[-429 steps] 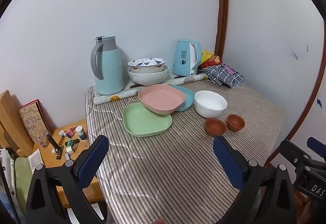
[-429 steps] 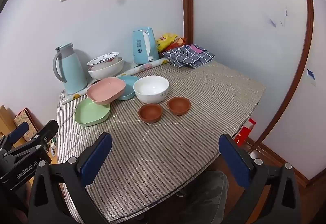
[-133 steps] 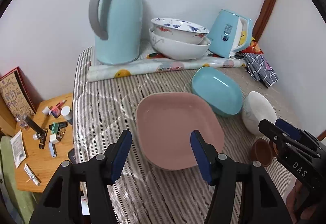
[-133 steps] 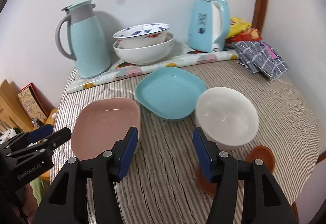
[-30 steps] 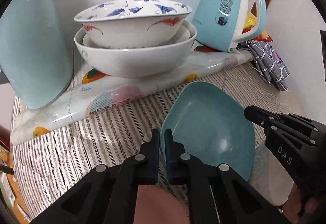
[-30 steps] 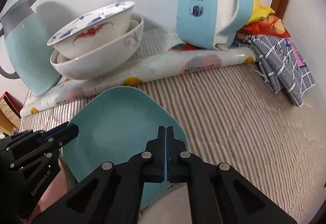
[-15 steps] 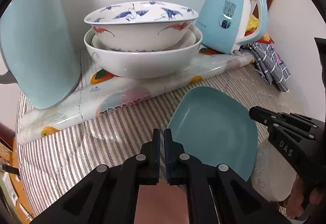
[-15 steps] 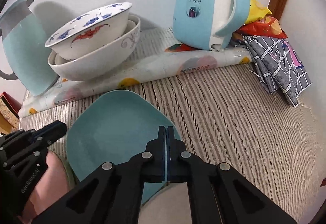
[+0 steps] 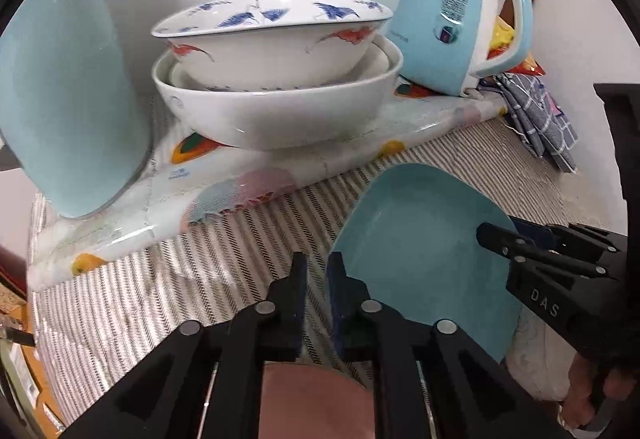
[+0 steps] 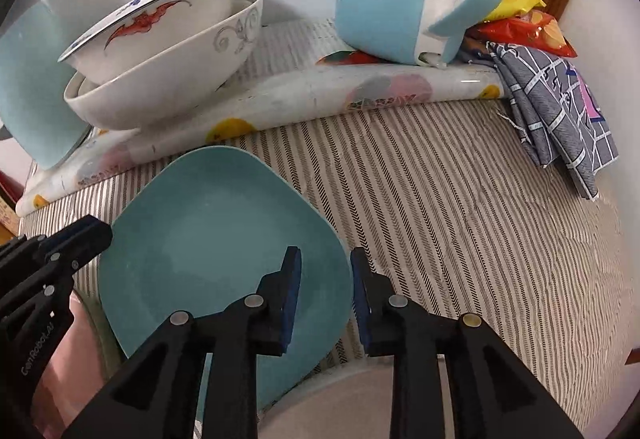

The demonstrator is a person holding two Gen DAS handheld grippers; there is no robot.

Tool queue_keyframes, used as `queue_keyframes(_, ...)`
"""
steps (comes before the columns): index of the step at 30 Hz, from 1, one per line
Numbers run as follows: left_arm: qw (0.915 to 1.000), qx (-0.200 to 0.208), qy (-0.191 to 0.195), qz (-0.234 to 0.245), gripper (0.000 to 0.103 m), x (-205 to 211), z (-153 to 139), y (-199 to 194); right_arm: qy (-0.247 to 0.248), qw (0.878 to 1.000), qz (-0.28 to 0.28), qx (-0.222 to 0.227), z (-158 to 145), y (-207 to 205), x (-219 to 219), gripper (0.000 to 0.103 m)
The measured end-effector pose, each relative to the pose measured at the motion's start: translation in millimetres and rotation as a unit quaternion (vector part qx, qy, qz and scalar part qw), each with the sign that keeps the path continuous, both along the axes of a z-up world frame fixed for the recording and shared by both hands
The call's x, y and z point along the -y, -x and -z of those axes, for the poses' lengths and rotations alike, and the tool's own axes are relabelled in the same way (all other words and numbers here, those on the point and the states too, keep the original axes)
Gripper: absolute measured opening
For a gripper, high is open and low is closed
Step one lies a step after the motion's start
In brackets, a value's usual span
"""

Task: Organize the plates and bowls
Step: 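Lift the teal plate with the right gripper and lower it onto the pink plate, then open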

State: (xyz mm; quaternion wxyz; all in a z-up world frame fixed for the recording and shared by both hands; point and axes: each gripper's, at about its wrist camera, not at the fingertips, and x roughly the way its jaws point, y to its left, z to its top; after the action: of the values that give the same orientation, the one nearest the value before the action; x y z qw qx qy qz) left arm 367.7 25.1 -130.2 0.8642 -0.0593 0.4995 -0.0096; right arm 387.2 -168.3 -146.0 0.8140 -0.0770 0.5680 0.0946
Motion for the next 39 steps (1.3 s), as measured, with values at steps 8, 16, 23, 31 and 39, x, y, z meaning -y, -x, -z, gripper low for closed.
queue_keyframes(8, 0.9996, -0.015, 0.022, 0.003, 0.015, 2, 18, 1, -0.006, 1.0, 0.0, 0.005, 1, 1, 2, 0.009)
queue_keyframes(16, 0.9995, -0.002, 0.031, -0.005, 0.007, -4, 10, 2, -0.017, 1.0, 0.009, 0.017, -6, 3, 6, 0.009)
queue_keyframes(23, 0.9991, 0.022, 0.033, -0.013, 0.007, -13, -14, 8, -0.029, 0.999, 0.01, 0.04, -28, 7, 3, 0.009)
queue_keyframes(31, 0.9986, 0.041, 0.028, -0.016, 0.007, -19, -37, 29, -0.036, 0.997, 0.01, 0.061, -55, 21, -6, 0.009)
queue_keyframes(39, 0.9982, 0.05, 0.02, -0.029, 0.007, -28, -55, 65, -0.045, 0.996, 0.0, 0.073, -76, 49, -18, 0.009)
